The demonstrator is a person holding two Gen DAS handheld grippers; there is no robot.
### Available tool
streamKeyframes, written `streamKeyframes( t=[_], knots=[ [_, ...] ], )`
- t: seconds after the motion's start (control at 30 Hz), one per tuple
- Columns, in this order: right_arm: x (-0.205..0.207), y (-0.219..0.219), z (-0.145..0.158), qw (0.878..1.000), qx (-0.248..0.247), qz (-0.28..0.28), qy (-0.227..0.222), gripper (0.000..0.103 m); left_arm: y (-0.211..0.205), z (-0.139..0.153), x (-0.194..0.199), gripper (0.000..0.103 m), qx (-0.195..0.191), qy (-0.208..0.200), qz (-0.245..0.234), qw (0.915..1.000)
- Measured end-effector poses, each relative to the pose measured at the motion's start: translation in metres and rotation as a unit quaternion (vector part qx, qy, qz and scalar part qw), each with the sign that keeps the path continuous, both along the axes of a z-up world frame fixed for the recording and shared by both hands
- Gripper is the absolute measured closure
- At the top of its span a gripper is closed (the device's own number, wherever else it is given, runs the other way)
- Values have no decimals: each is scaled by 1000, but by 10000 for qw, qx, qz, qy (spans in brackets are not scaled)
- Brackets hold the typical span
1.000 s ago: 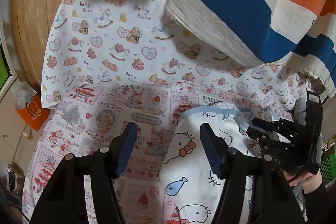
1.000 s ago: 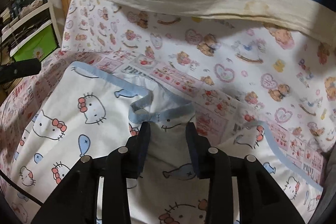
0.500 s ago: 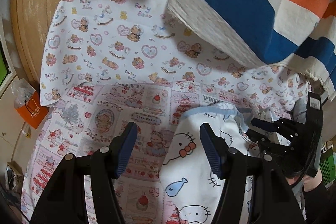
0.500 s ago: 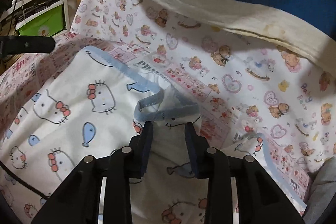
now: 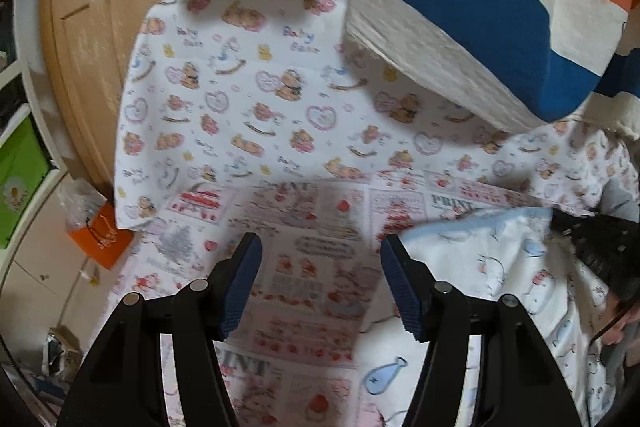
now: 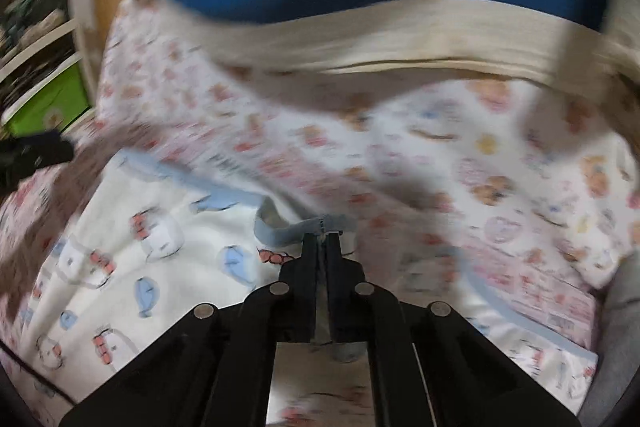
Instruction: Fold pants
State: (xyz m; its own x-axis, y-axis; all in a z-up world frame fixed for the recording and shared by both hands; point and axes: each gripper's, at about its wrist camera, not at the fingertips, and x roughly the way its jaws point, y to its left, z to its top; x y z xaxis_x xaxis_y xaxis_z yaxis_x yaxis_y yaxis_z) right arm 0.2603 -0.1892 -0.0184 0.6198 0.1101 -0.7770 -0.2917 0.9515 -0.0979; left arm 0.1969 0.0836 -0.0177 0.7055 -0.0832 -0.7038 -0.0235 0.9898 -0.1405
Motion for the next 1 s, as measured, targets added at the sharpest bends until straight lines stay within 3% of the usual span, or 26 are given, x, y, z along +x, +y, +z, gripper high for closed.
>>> streamKeyframes(
  t=[0.1, 0.17, 0.27, 0.4, 0.43, 0.47, 0.5, 0.53, 0.57, 0.63, 0.7, 0.83, 0.9, 1.0],
  knots=[
    [9, -29, 4, 9967, -412, -693, -95, 101, 2, -2, 2, 42, 39, 35, 37, 10000],
    [11, -53, 4, 9940, -420, -997, -155, 101, 1, -5, 3, 42, 29, 96, 11, 9999],
    [9, -83, 3, 9939, 48, -1091, -126, 101, -2, -8, 5, 42, -19, 179, -28, 9998],
    [0, -87, 9, 9947, 809, -611, -199, 99, -6, -7, 3, 42, 24, 141, -71, 9999],
    [2, -84, 11, 9940, 989, -467, -93, 95, -7, -6, 2, 42, 74, 111, -60, 9999],
    [5, -80, 12, 9928, 1154, -312, 29, 83, -8, -6, 2, 42, 117, 86, -48, 9999],
    [7, -77, 12, 9918, 1260, -201, 92, 61, -8, -5, 1, 42, 149, 71, -40, 9999],
    [10, -72, 12, 9911, 1320, -129, 115, 51, -8, -5, 1, 42, 164, 64, -33, 9998],
    [13, -67, 12, 9912, 1317, -112, 114, 47, -7, -5, 1, 42, 167, 62, -18, 9998],
    [17, -55, 8, 9907, 1327, -35, 298, 51, -7, -5, 1, 42, 220, 35, 10, 9998],
    [20, -48, -1, 9897, 1332, -147, 498, 68, -7, -4, 0, 42, 257, 12, 1, 9997],
    [28, -48, -13, 9892, 1135, -885, 285, 69, -6, -5, 1, 42, 138, 92, -61, 9998],
    [26, -49, -15, 9868, 1309, -907, 286, 69, -8, -6, 0, 42, 160, 95, -84, 9998],
    [29, -48, -23, 9810, 1709, -547, 740, 69, -11, -7, 1, 42, 203, 114, -127, 9996]
  ],
)
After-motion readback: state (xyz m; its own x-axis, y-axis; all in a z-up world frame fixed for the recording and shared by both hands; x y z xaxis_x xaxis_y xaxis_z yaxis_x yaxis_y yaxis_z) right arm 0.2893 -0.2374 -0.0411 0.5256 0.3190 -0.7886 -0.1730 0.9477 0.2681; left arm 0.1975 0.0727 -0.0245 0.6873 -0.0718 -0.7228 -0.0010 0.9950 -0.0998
